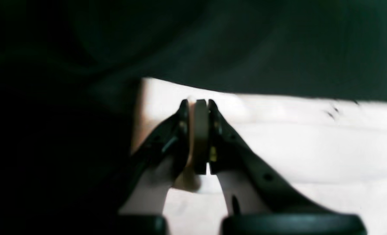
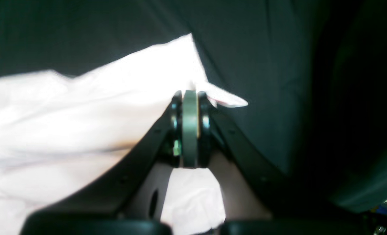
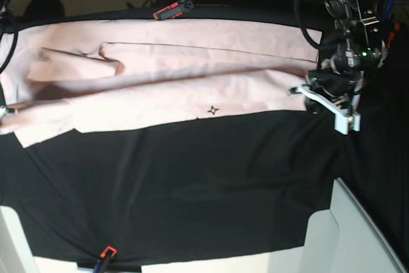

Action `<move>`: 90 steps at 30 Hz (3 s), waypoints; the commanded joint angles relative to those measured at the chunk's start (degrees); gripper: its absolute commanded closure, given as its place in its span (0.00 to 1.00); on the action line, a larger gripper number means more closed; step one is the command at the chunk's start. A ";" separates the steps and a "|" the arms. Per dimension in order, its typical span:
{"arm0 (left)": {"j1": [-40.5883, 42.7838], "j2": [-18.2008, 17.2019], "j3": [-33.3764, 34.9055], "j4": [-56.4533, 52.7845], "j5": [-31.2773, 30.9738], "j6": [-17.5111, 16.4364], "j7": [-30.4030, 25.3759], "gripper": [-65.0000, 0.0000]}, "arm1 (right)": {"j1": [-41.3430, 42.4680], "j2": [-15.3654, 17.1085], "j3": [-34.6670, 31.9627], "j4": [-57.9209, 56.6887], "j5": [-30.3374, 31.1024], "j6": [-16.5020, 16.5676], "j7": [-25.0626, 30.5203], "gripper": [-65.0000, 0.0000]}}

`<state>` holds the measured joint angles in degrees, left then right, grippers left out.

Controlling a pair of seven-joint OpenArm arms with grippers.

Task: Fold the T-shirt properly

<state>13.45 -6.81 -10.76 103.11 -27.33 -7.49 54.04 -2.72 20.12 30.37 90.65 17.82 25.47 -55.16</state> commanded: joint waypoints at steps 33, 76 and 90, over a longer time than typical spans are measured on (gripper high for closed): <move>2.68 -4.05 1.31 -4.17 0.21 -0.03 -1.34 1.00 | -11.83 -4.69 11.52 13.22 0.33 0.24 -3.79 1.00; 3.12 -4.14 1.31 -3.99 0.12 -0.03 -1.34 1.00 | -24.58 -16.03 16.62 22.01 0.42 0.24 -9.24 1.00; 4.44 -4.14 1.31 -3.55 -0.05 -0.03 -1.34 1.00 | -25.19 -17.61 16.27 22.10 0.42 3.84 -12.05 1.00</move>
<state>18.09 -10.33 -9.32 98.30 -27.07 -7.49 53.52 -27.51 1.69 46.39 111.53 18.04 29.61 -67.66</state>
